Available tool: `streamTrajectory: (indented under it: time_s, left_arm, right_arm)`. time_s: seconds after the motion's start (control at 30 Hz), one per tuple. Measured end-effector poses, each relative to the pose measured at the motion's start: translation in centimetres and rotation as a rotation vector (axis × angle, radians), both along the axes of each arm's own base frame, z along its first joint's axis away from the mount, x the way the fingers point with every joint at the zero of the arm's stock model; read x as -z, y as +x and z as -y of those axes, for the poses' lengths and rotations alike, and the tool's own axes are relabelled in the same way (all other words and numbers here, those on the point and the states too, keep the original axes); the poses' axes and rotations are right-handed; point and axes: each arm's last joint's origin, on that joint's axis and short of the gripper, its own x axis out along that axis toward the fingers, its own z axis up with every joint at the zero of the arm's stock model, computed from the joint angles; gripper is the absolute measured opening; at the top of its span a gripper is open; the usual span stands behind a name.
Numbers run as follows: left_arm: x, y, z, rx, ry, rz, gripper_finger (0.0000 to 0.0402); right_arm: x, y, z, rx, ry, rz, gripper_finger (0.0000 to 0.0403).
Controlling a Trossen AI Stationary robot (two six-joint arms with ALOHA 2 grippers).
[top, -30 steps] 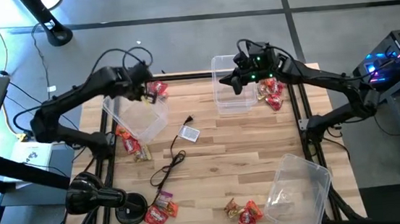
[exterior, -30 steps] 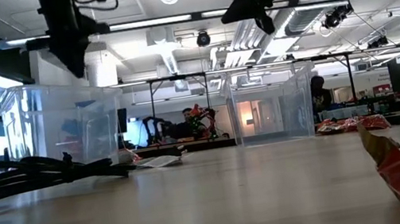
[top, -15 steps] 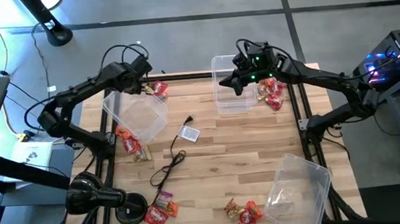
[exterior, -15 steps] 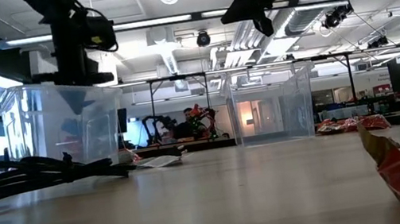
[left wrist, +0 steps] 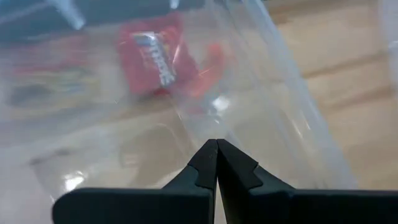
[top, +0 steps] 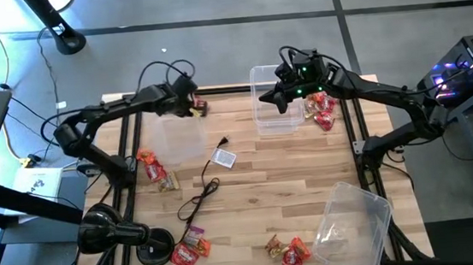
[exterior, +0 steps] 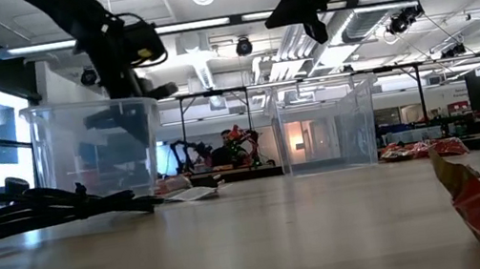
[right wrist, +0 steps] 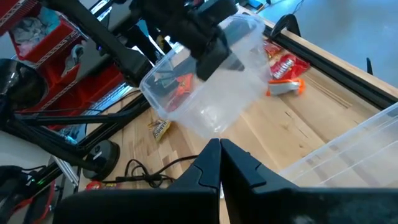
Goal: Sort candy
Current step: Move the top left and bottom right transparent bins to the top center
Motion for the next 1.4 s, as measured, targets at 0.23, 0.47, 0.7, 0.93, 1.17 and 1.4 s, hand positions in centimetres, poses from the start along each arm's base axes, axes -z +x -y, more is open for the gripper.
streamTrajectory:
  time_s: [0.23, 0.47, 0.7, 0.93, 1.17, 1.4]
  left_arm:
    - [-0.9, 4.4, 4.1, 0.106, 0.034, 0.22, 0.0]
    - [-1.8, 7.2, 5.8, 0.137, 0.087, 0.441, 0.0]
    - [-1.4, 9.8, 3.8, 0.165, 0.093, 0.463, 0.0]
    - [-6.9, 9.9, 1.8, 0.326, 0.245, 0.468, 0.0]
    - [-12.0, 2.1, 2.6, 0.25, 0.305, -0.018, 0.0]
    - [-10.0, -3.4, 3.3, 0.135, 0.075, -0.454, 0.0]
  right_arm:
    - [0.0, 0.0, 0.0, 0.008, -0.005, -0.002, 0.0]
    - [0.0, 0.0, 0.0, 0.012, -0.01, -0.002, 0.0]
    - [-0.1, 0.0, 0.1, 0.012, -0.012, 0.006, 0.0]
    - [-0.1, 0.0, 0.0, -0.004, -0.022, 0.008, 0.0]
    - [-0.1, 0.0, 0.0, -0.015, -0.026, 0.007, 0.0]
    - [-0.1, 0.0, 0.0, -0.005, -0.032, 0.005, 0.0]
